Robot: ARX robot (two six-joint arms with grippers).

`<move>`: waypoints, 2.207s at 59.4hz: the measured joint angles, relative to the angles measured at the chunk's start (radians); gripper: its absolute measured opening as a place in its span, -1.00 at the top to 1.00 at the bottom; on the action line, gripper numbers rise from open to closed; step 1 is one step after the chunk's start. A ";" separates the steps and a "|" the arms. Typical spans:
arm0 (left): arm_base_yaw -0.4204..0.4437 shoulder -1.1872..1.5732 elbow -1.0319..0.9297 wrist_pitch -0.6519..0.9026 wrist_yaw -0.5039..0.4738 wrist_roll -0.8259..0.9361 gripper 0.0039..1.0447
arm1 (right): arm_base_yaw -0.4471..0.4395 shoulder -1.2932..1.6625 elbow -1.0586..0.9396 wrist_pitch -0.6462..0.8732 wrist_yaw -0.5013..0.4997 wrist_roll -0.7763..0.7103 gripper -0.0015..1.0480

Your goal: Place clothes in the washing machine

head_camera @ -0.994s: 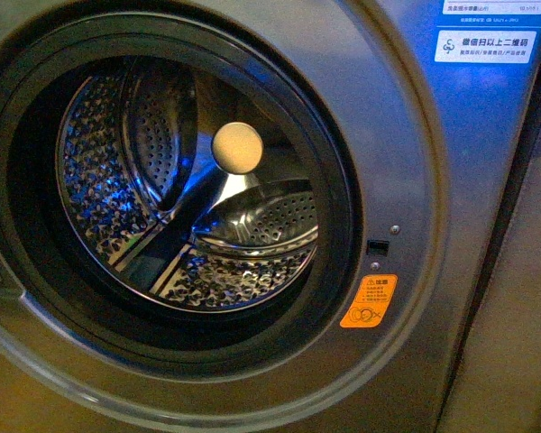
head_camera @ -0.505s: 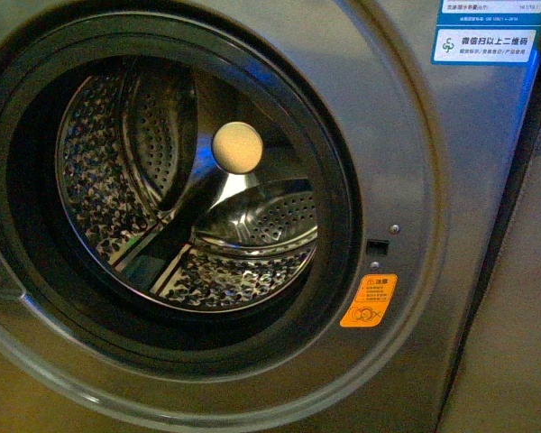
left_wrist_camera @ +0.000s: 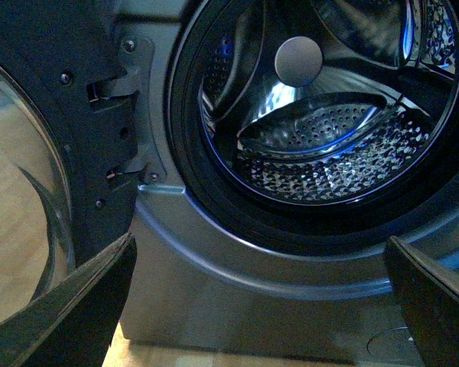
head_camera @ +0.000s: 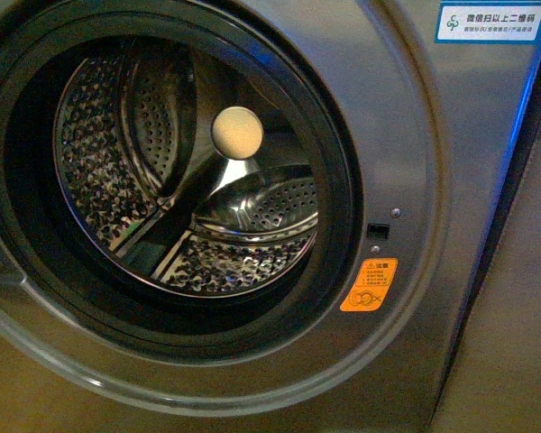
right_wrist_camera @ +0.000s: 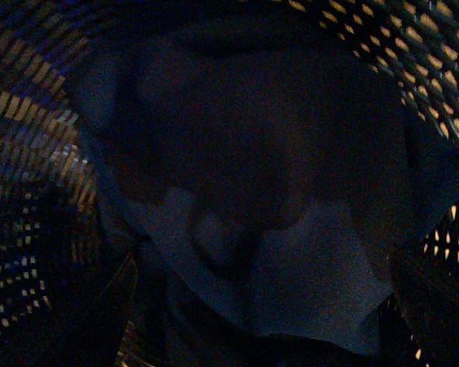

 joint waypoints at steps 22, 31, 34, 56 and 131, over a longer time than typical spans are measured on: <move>0.000 0.000 0.000 0.000 0.000 0.000 -0.88 | -0.003 0.199 0.108 0.142 0.042 0.013 -0.86; 0.000 0.000 0.000 0.000 0.000 0.000 -0.88 | -0.001 0.249 0.159 0.171 0.061 0.020 -0.86; 0.000 0.000 0.000 0.000 0.000 0.000 -0.88 | -0.002 0.264 0.177 0.175 0.068 0.020 -0.86; 0.000 0.000 0.000 0.000 0.000 0.000 -0.88 | -0.010 0.375 0.289 0.169 0.089 0.024 -0.86; 0.000 0.000 0.000 0.000 0.000 0.000 -0.88 | -0.028 0.363 0.187 0.310 0.068 0.097 0.70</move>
